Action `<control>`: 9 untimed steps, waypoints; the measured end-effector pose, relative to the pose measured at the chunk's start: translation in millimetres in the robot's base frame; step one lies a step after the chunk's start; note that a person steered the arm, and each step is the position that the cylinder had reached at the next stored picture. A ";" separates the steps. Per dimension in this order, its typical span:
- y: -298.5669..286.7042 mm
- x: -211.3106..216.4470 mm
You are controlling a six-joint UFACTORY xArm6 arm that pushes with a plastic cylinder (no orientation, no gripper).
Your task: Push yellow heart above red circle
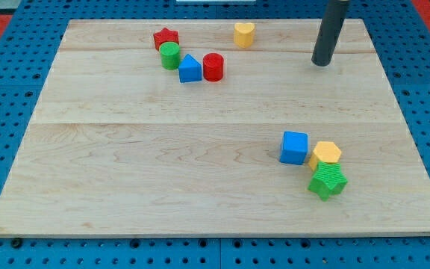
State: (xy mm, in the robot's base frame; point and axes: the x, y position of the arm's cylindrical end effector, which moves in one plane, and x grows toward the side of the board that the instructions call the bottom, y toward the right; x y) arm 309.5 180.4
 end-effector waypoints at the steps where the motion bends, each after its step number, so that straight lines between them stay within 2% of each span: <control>1: 12.8 -10.1; 2: -7.8 -85.3; 3: -33.4 -118.0; 5: -33.7 -115.9; 6: -3.4 -109.8; 7: -4.3 -117.9; 8: -50.7 -102.7; 9: -137.5 -83.9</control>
State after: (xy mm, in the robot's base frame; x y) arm 225.6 42.9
